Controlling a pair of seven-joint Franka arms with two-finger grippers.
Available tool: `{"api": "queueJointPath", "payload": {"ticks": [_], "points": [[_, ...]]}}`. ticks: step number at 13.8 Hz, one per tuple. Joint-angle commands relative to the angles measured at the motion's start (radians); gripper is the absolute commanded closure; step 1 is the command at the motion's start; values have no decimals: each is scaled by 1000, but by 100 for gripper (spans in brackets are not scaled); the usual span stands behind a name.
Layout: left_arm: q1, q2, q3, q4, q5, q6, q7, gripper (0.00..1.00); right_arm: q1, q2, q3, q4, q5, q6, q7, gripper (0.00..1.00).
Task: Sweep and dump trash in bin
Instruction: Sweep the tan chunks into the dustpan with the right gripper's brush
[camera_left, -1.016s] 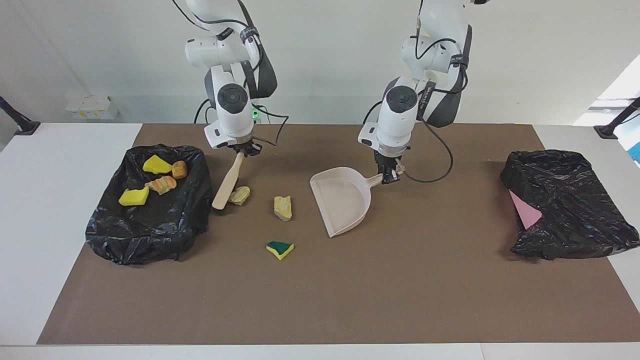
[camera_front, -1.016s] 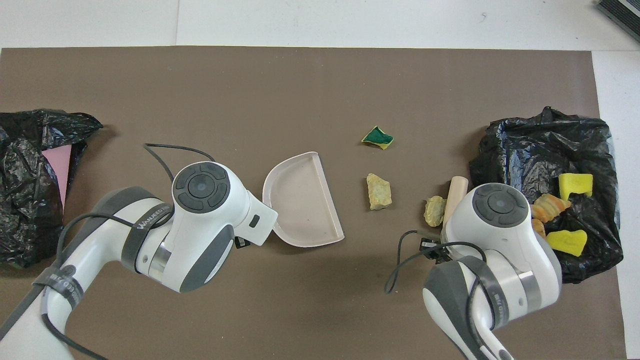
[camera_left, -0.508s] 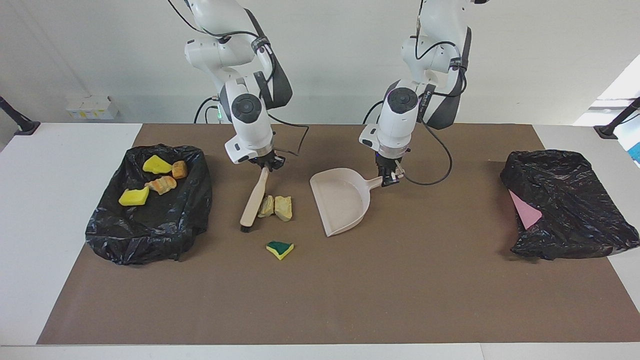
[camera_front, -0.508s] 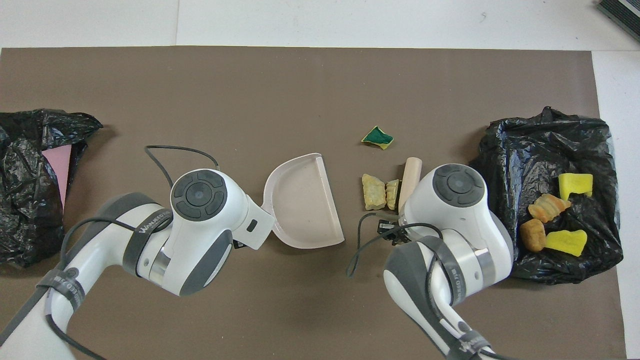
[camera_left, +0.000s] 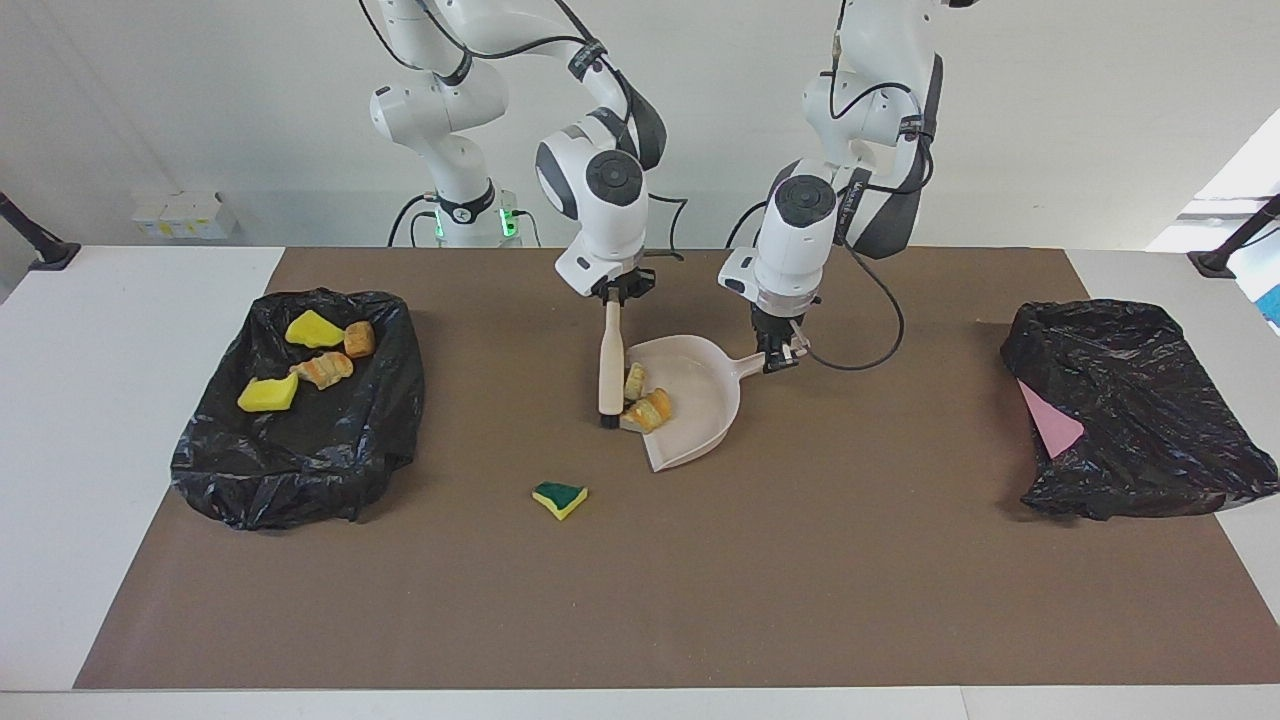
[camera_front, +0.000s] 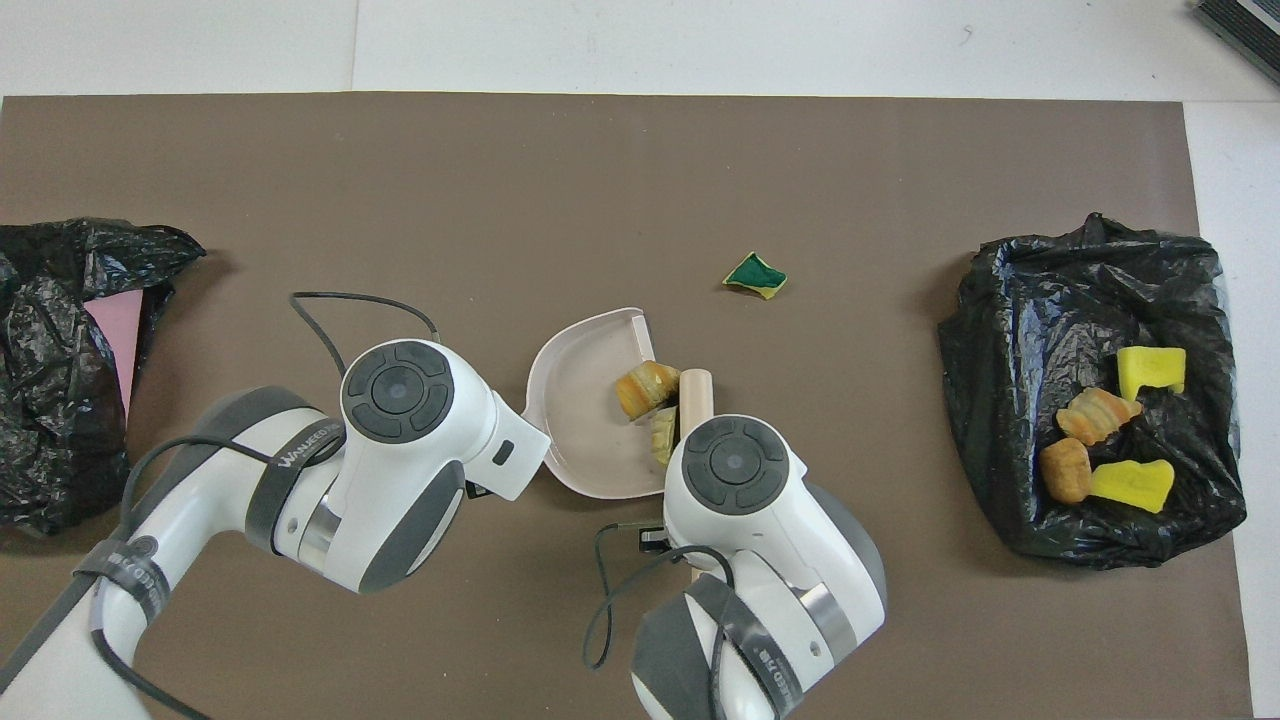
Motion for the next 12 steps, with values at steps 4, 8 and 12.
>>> {"api": "queueJointPath", "payload": {"ticks": [4,8,12], "points": [[1,-31,9,-46,16,39,18,100,-7,2,-4,165,-37,-163,-55,100],[10,-31,11,-46,16,41,16,100,-55,57,-10,234,-173,-160,-235,100],[11,-31,11,-46,16,39,12,100,-185,160,-11,346,-345,-146,-439,100]]}}
